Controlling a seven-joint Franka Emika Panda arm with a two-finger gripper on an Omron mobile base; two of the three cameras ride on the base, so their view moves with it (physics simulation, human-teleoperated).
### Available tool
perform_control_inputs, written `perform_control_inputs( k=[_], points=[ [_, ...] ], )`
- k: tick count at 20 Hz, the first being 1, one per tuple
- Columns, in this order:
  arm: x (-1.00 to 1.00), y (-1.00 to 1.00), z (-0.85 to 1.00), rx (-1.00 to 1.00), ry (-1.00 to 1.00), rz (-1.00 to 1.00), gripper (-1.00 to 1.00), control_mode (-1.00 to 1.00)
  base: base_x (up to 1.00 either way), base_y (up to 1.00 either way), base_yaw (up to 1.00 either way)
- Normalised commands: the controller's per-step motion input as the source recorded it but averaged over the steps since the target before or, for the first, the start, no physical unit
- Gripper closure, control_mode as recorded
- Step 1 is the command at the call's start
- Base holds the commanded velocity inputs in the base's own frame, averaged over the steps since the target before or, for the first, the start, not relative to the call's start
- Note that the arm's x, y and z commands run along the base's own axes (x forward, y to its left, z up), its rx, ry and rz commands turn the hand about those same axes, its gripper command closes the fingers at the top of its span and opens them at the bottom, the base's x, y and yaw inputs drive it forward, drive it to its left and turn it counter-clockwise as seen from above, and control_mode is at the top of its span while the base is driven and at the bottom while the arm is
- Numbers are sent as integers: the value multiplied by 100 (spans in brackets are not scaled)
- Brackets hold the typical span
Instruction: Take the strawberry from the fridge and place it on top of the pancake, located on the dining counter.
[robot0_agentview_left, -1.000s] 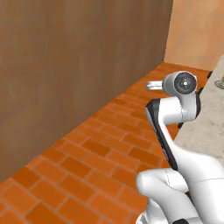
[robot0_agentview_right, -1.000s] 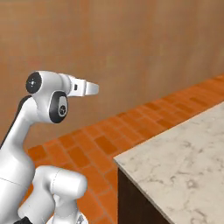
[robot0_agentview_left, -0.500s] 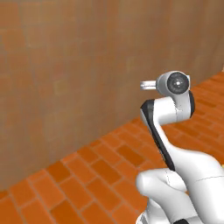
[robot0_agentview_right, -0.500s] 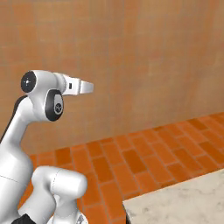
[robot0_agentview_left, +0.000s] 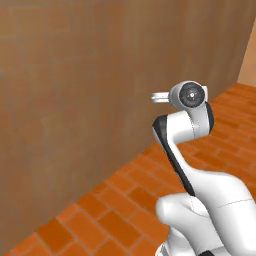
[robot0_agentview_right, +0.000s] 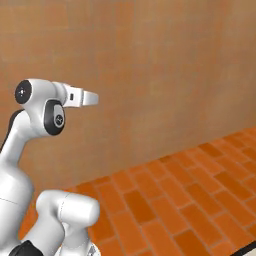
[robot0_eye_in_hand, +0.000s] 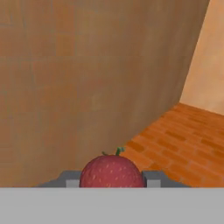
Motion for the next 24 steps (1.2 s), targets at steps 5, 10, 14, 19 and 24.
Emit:
perform_control_inputs(
  k=[5, 10, 14, 19, 24],
  points=[
    [0, 0, 0, 0, 0, 0, 100, 100, 90, 0, -68],
    [0, 0, 0, 0, 0, 0, 100, 100, 90, -5, -69],
    [0, 0, 0, 0, 0, 0, 100, 100, 89, -16, -69],
    [0, 0, 0, 0, 0, 0, 100, 100, 84, -16, -71],
    [0, 0, 0, 0, 0, 0, 100, 100, 59, 0, -84]
  ],
)
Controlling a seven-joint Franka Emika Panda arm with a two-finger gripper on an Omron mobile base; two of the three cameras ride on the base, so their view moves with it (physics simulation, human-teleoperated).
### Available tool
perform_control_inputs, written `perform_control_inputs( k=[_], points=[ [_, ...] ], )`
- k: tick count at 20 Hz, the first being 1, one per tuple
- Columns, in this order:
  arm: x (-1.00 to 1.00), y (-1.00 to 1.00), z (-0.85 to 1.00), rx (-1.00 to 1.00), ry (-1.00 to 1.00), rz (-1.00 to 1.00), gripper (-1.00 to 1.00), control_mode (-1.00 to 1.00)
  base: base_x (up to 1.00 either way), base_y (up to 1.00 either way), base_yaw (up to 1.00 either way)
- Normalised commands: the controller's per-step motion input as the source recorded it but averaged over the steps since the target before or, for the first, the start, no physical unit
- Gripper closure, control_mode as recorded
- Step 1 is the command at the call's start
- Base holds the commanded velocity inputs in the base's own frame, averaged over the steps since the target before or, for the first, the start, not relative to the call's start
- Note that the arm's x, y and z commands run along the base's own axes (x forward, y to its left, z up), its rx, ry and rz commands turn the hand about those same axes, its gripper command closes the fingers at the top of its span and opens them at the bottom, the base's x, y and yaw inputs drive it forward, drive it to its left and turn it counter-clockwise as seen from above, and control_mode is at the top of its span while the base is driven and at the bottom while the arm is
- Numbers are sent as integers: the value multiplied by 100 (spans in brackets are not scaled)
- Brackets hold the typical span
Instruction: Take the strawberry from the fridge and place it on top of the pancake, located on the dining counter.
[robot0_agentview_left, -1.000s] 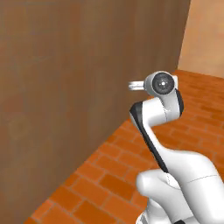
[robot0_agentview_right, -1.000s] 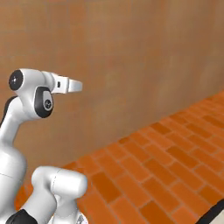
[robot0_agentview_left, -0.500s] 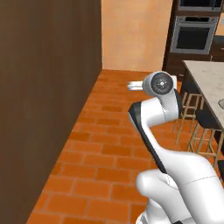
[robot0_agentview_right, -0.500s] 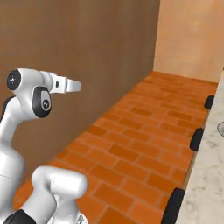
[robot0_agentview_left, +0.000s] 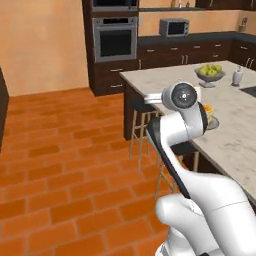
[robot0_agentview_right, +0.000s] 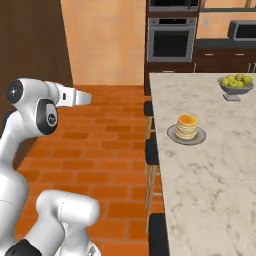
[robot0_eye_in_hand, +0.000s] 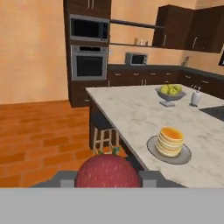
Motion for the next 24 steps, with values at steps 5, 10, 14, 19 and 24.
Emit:
perform_control_inputs(
  k=[5, 10, 14, 19, 24],
  points=[
    [0, 0, 0, 0, 0, 0, 100, 100, 40, 13, -92],
    [0, 0, 0, 0, 0, 0, 100, 100, 47, 33, -89],
    [0, 0, 0, 0, 0, 0, 100, 100, 73, 67, -75],
    [0, 0, 0, 0, 0, 0, 100, 100, 78, 99, -61],
    [0, 0, 0, 0, 0, 0, 100, 100, 88, 100, -60]
  ],
)
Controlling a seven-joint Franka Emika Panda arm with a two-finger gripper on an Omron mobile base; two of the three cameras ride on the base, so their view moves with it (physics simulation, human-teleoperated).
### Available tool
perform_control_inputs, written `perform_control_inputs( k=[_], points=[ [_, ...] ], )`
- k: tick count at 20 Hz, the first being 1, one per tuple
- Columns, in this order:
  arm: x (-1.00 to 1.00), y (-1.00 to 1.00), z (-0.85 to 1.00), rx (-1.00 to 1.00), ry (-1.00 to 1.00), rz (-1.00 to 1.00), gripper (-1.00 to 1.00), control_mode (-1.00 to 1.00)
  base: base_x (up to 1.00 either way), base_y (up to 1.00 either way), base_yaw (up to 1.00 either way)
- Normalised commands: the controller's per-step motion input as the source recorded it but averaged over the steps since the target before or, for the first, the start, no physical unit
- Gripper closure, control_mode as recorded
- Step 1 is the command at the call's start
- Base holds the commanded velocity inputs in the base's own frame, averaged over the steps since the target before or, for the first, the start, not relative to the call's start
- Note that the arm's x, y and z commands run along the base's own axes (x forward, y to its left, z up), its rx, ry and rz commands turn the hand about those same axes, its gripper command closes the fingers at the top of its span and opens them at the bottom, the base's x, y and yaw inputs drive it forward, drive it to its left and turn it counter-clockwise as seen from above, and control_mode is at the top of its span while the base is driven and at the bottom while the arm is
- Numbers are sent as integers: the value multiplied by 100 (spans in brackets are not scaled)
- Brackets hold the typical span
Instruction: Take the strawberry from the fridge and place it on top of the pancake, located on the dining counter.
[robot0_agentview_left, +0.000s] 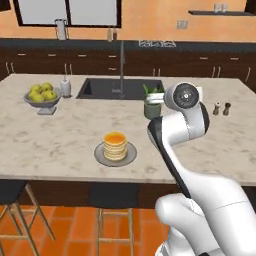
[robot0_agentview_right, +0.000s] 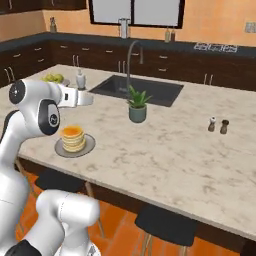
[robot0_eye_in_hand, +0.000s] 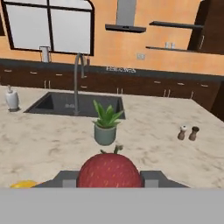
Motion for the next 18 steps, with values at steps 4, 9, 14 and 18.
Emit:
perform_control_inputs(
  k=[4, 9, 14, 18],
  points=[
    [0, 0, 0, 0, 0, 0, 100, 100, 93, 100, -53],
    [0, 0, 0, 0, 0, 0, 100, 100, 95, 97, -32],
    [0, 0, 0, 0, 0, 0, 100, 100, 7, 100, 10],
    [0, 0, 0, 0, 0, 0, 100, 100, -48, 97, 30]
  ],
)
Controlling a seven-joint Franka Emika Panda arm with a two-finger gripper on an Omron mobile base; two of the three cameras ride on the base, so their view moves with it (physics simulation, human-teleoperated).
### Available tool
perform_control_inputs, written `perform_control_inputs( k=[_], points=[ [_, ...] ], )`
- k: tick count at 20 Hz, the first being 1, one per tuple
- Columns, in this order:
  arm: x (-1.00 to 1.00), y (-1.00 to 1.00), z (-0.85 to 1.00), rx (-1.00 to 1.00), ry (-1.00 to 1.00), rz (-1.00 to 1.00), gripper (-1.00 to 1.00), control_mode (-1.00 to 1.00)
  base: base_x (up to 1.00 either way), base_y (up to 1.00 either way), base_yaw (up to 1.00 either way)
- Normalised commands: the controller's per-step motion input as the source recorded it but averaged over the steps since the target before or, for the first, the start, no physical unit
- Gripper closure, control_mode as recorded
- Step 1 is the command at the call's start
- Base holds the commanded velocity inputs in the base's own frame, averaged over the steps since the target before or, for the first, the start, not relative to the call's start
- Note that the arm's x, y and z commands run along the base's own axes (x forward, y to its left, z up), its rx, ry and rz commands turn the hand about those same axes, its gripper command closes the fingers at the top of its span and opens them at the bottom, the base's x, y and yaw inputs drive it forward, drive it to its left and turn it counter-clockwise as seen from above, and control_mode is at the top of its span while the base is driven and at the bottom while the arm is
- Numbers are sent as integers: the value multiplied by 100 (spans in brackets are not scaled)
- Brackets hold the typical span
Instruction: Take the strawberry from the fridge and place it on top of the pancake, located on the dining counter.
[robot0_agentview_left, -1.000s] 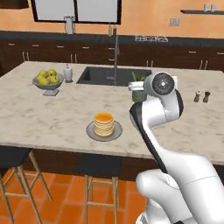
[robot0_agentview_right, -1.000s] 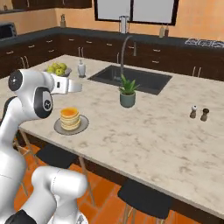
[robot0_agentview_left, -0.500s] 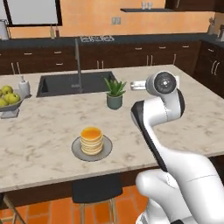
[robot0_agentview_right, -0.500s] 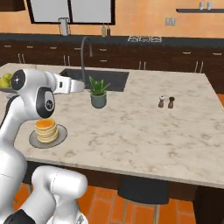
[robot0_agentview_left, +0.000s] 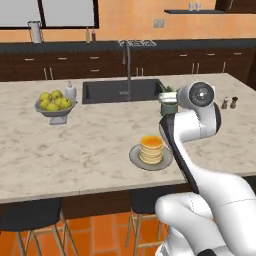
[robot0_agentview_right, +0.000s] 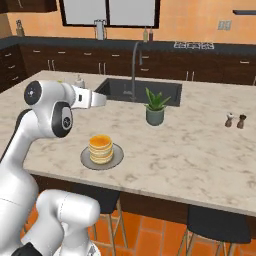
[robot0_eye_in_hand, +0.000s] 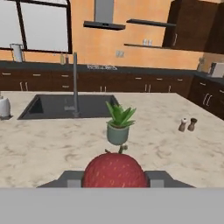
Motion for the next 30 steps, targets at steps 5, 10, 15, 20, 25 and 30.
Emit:
perform_control_inputs(
  k=[5, 10, 15, 20, 25, 30],
  points=[
    [0, 0, 0, 0, 0, 0, 100, 100, 46, 29, 22],
    [0, 0, 0, 0, 0, 0, 100, 100, 96, -54, 9],
    [93, -44, -20, 3, 47, 3, 100, -100, 0, 0, 0],
    [60, -45, -60, 0, 57, 16, 100, -100, 0, 0, 0],
    [22, -19, -76, 0, 26, 9, 100, -100, 0, 0, 0],
    [8, -9, -47, 0, 15, 1, 100, -100, 0, 0, 0]
  ],
)
